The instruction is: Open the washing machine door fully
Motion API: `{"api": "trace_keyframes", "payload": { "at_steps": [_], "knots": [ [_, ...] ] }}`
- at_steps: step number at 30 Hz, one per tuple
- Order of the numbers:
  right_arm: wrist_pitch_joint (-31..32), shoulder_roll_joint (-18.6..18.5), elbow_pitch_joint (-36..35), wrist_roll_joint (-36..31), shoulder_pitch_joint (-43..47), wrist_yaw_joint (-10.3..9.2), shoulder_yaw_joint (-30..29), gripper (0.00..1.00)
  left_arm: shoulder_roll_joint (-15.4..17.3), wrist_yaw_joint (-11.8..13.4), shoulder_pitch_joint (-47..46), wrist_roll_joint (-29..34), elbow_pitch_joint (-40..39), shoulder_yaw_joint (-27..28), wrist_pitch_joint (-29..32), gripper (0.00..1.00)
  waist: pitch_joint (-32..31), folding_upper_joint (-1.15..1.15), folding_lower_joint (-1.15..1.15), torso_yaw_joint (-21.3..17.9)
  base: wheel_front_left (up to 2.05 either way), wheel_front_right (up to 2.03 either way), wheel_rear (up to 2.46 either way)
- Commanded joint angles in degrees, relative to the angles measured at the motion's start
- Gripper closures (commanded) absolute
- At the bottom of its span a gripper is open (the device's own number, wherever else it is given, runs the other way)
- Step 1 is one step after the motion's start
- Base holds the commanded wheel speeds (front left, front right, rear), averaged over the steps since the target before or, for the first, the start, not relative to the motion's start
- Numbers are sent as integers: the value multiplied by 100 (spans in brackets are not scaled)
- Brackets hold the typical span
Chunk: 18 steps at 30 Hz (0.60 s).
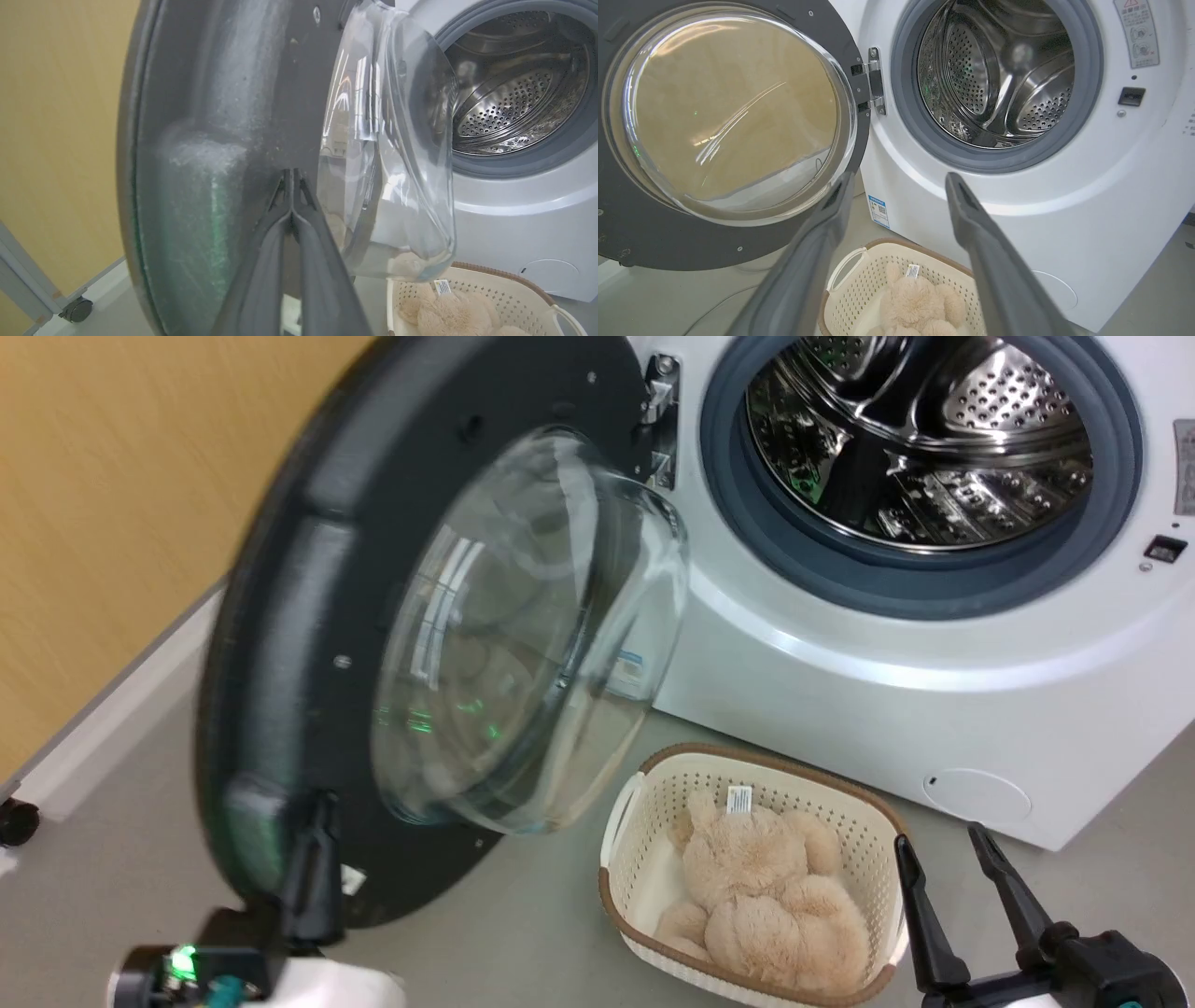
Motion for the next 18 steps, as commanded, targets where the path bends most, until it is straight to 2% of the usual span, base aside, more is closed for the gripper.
{"api": "trace_keyframes", "payload": {
  "at_steps": [1,7,18],
  "knots": [
    [-25,19,10,-21,-69,3,-13,0,-6,-29,-128,-62,53,106,-25,100,40,0,0,-27,0,0,0],
    [-25,19,8,-60,-112,3,-52,0,-42,-101,-432,-211,409,627,-25,100,146,0,0,-72,0,0,0],
    [-25,19,19,-130,-223,3,-80,0,-143,-377,-1174,-390,1069,1629,-25,100,360,0,0,-65,0,0,0]
  ]
}}
